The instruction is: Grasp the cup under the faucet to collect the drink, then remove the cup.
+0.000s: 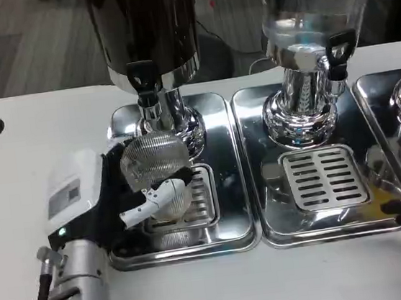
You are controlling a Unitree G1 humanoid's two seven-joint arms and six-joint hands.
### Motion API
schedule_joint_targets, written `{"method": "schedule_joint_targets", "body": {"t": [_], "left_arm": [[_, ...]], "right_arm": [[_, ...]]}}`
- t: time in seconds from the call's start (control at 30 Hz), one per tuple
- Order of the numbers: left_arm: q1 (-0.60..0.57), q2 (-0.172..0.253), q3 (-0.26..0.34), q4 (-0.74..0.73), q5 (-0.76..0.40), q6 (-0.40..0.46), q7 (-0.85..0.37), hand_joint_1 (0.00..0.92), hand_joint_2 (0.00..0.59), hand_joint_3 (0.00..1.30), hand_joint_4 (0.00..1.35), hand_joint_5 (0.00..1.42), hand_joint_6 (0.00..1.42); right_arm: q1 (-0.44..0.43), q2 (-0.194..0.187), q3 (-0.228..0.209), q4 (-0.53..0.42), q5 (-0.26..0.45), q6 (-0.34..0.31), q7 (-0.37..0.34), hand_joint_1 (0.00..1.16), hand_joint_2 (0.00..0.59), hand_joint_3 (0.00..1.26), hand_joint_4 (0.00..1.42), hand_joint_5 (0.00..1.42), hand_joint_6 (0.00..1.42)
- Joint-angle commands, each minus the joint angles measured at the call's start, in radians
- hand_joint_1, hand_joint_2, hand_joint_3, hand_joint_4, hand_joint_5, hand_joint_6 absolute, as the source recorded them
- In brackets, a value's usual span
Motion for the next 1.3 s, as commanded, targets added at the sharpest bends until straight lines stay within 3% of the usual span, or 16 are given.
{"method": "schedule_joint_targets", "body": {"t": [0.03, 0.2, 0.4, 0.57, 0.77, 0.93, 1.13, 1.3], "left_arm": [[0.015, 0.004, -0.003, -0.010, 0.019, 0.015, -0.011, 0.097, 0.019, 0.28, 0.33, 0.59, 0.87], [0.023, 0.009, 0.002, -0.037, 0.025, 0.022, -0.011, 0.053, 0.009, 0.26, 0.29, 0.57, 0.84], [0.041, 0.010, 0.010, -0.070, 0.030, 0.022, 0.002, 0.001, 0.000, 0.18, 0.11, 0.48, 0.83], [0.086, 0.008, 0.056, -0.164, 0.020, -0.025, 0.042, 0.000, 0.013, 0.16, 0.03, 0.45, 0.82], [0.119, 0.011, 0.144, -0.294, -0.044, -0.114, 0.037, 0.000, 0.041, 0.19, 0.10, 0.53, 0.86], [0.111, -0.003, 0.182, -0.384, -0.087, -0.141, -0.002, 0.000, 0.054, 0.24, 0.16, 0.59, 0.93], [0.062, -0.022, 0.181, -0.427, -0.107, -0.124, -0.057, 0.013, 0.058, 0.30, 0.23, 0.72, 1.10], [0.033, -0.038, 0.182, -0.426, -0.113, -0.104, -0.101, 0.014, 0.054, 0.31, 0.27, 0.78, 1.14]], "right_arm": [[0.004, 0.001, -0.004, 0.008, 0.006, -0.018, 0.003, 0.53, 0.508, 0.30, 0.21, 0.27, 0.23], [0.003, 0.000, -0.005, 0.007, 0.008, -0.020, 0.004, 0.53, 0.502, 0.30, 0.21, 0.27, 0.23], [0.005, 0.002, -0.003, 0.007, 0.007, -0.023, 0.005, 0.54, 0.500, 0.30, 0.21, 0.27, 0.23], [0.009, 0.002, -0.005, 0.007, 0.007, -0.025, 0.003, 0.54, 0.499, 0.30, 0.21, 0.27, 0.23], [0.009, 0.004, 0.000, 0.006, 0.001, -0.024, 0.003, 0.54, 0.499, 0.30, 0.21, 0.27, 0.23], [0.003, 0.004, 0.006, 0.001, -0.002, -0.018, 0.006, 0.55, 0.496, 0.30, 0.21, 0.27, 0.23], [0.004, 0.001, 0.005, 0.004, -0.002, -0.019, 0.006, 0.55, 0.493, 0.30, 0.21, 0.27, 0.23], [0.010, -0.003, 0.000, 0.011, 0.003, -0.026, 0.006, 0.55, 0.492, 0.30, 0.21, 0.27, 0.23]]}}
